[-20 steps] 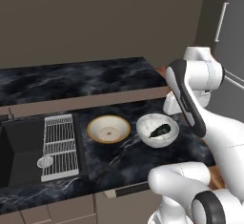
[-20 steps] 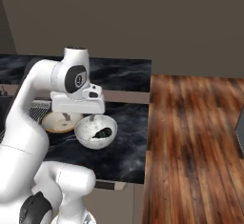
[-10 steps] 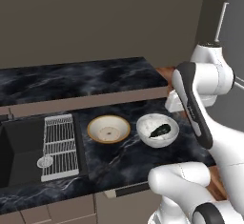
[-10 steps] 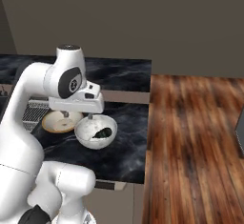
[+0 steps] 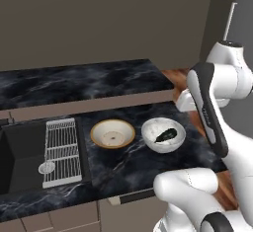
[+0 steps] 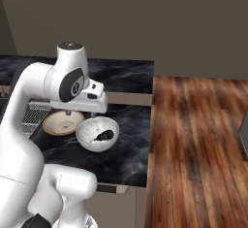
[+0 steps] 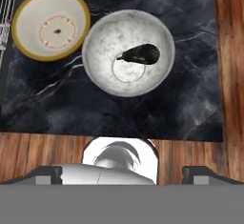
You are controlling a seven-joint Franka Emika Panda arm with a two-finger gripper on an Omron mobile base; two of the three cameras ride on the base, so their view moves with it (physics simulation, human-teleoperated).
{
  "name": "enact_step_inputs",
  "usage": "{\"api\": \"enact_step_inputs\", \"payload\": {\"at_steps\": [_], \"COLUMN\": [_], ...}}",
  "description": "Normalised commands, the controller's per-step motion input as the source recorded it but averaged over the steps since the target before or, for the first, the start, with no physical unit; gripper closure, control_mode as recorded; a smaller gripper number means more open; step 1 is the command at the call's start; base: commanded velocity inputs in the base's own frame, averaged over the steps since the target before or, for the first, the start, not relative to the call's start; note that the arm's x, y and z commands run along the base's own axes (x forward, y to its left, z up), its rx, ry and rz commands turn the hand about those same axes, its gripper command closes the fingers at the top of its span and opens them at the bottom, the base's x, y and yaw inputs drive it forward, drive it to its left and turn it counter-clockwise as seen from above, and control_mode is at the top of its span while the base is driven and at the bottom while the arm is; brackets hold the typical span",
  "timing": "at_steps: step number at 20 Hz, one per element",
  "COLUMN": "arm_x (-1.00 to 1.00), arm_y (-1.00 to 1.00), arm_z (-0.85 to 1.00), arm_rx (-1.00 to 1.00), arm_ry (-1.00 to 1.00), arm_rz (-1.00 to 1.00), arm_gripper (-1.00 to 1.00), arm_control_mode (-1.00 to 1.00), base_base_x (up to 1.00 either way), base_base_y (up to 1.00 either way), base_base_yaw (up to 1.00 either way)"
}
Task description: Pick the eggplants from the cabinet and place them in one bowl. Pick the avocado from the sink and place it in the other bowl.
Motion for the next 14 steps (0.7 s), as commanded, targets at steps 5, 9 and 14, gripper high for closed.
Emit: {"api": "enact_step_inputs", "payload": {"at_steps": [5,9,14], "arm_x": [-0.05,-0.12,0.0], "arm_y": [0.0,0.01,0.0], "arm_z": [0.07,0.0,0.0], "arm_rx": [-0.03,0.0,0.0], "arm_ry": [-0.26,-0.15,0.0], "arm_rz": [-0.01,-0.03,0.0], "arm_gripper": [-1.0,-1.0,-1.0], "arm_control_mode": [-1.0,-1.0,1.0], "base_base_x": [0.0,0.0,-0.46], "base_base_y": [0.0,0.0,0.08], "base_base_yaw": [0.0,0.0,0.0]}}
